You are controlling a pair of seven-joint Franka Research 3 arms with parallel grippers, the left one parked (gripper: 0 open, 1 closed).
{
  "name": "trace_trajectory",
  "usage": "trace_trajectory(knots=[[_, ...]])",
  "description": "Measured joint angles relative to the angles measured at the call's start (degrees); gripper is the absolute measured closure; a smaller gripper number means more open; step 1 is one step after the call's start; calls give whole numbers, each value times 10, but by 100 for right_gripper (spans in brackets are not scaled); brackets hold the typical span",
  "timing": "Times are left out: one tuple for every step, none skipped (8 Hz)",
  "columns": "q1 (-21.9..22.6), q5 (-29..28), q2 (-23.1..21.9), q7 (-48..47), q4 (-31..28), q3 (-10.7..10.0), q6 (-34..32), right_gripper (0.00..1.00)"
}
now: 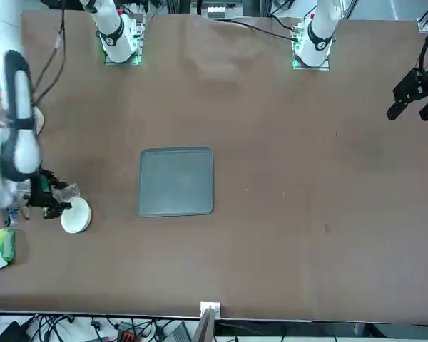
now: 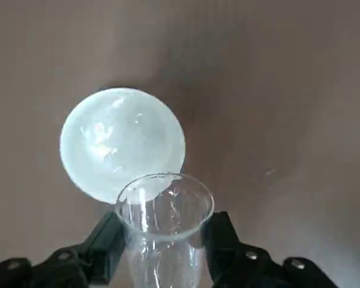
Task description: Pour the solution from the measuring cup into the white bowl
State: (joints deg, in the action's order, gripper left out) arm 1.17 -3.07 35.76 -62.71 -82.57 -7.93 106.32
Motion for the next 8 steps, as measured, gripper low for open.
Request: trace_trajectory(knots=[[41,72,-4,-105,-2,1,-36,26],[80,126,-9,-204,-10,1,-77,26],[117,172,-16,-293,-35,2,-100,26],[151,223,-27,-377,-75,2,-109,26],[189,274,-33,-459,-125,3,-116,26],[228,317,-30,-543,-175,3,-120,26],[260,358,-21,-628,-217,3,-132,26],[281,386,-5,-696,-242,3,-148,26]])
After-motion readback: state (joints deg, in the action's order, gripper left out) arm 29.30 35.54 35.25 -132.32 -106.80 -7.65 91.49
